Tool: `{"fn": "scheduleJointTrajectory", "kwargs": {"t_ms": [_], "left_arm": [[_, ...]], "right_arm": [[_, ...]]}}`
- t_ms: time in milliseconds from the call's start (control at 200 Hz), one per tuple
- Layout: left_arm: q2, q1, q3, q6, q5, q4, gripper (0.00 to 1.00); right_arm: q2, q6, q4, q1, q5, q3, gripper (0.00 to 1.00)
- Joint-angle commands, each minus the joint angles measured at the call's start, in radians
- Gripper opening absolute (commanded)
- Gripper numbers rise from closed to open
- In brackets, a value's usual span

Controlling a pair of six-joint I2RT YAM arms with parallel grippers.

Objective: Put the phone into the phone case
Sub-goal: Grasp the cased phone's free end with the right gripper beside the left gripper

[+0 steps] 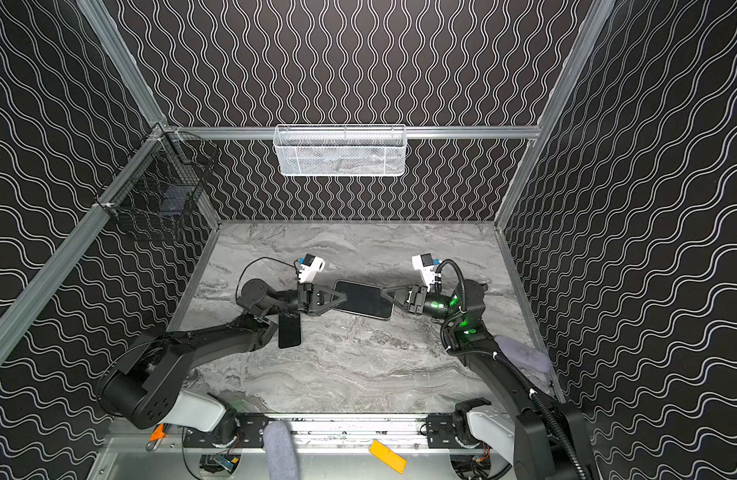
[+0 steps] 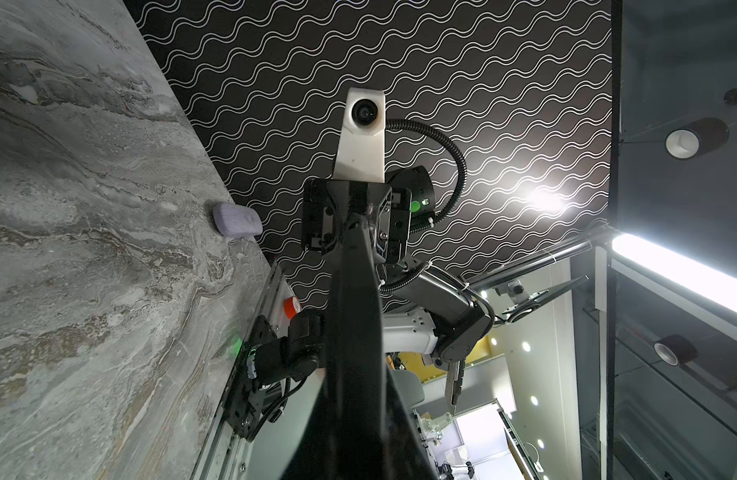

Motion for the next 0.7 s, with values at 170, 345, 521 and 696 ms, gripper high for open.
{"fn": "scheduleJointTrajectory", "kwargs": {"t_ms": [170, 345, 521, 696], "left_arm": [[0.006, -0.007, 0.012, -0.007, -0.025, 0.001, 0.27], [0.007, -0.012, 0.015, -0.007, -0.024, -0.004, 0.29], [0.010, -0.022, 0.026, -0.005, -0.029, -0.011, 0.32], [0.017, -0.036, 0.040, -0.002, -0.032, -0.017, 0.21]], "right_arm": [[-0.012, -0.107, -0.068, 0.009, 0.033, 0.034, 0.01], [-0.025, -0.153, -0.149, 0.015, 0.059, 0.053, 0.00], [-0.031, -0.194, -0.228, 0.037, 0.111, 0.074, 0.00], [-0.039, -0.266, -0.346, 0.072, 0.182, 0.113, 0.00]]}}
